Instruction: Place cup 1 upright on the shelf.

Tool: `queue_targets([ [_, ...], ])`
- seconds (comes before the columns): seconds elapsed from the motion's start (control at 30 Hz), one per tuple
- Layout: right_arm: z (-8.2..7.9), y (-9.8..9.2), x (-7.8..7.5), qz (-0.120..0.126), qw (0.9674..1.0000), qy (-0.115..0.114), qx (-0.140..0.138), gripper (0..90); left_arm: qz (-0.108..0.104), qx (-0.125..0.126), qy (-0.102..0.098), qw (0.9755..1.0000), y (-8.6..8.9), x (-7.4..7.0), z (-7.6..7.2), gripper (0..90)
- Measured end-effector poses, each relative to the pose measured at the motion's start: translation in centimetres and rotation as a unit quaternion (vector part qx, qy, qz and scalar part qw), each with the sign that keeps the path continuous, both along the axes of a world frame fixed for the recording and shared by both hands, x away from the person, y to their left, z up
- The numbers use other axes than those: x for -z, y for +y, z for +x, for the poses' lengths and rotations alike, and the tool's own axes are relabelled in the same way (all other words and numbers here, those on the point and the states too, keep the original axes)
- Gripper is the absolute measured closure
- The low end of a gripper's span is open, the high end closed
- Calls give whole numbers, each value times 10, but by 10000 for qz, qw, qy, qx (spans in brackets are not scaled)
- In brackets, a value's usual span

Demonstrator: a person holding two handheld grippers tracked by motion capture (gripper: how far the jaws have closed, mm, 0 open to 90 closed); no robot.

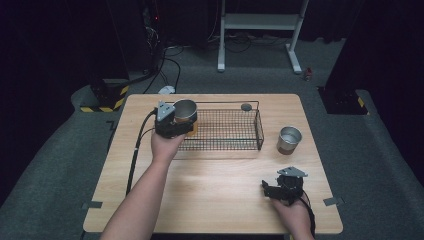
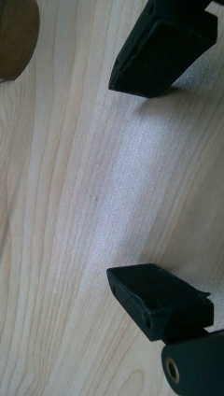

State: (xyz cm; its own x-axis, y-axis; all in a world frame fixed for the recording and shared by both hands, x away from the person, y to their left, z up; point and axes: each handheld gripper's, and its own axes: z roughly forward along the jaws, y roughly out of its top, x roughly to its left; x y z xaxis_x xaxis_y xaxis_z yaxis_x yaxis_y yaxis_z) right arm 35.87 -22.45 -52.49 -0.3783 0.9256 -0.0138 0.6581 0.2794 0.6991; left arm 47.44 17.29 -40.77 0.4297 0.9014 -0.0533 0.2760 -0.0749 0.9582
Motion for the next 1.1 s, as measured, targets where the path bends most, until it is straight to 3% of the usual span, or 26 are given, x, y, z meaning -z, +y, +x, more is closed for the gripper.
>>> queue_targets([
  [0.1, 0, 0, 0, 0, 10000, 1, 0, 97, 139, 7, 114, 9998, -2, 5, 6, 135],
  [0.4, 0, 0, 0, 1, 10000, -1, 0, 98, 267, -99, 304, 9991, -8, 13, 19, 135],
  [0.5, 0, 0, 0, 1, 10000, 0, 0, 97, 194, -52, 449, 9988, -8, 15, 23, 134],
  [0.7, 0, 0, 0, 6, 10000, 4, 2, 98, 243, -101, 504, 9984, -10, 19, 28, 134],
  [0.83, 0, 0, 0, 1, 10000, -1, -5, 98, 285, -129, 730, 9968, -9, 24, 31, 134],
  [1.1, 0, 0, 0, 8, 10000, 2, -11, 98, 436, -188, 893, 9949, -12, 30, 32, 133],
])
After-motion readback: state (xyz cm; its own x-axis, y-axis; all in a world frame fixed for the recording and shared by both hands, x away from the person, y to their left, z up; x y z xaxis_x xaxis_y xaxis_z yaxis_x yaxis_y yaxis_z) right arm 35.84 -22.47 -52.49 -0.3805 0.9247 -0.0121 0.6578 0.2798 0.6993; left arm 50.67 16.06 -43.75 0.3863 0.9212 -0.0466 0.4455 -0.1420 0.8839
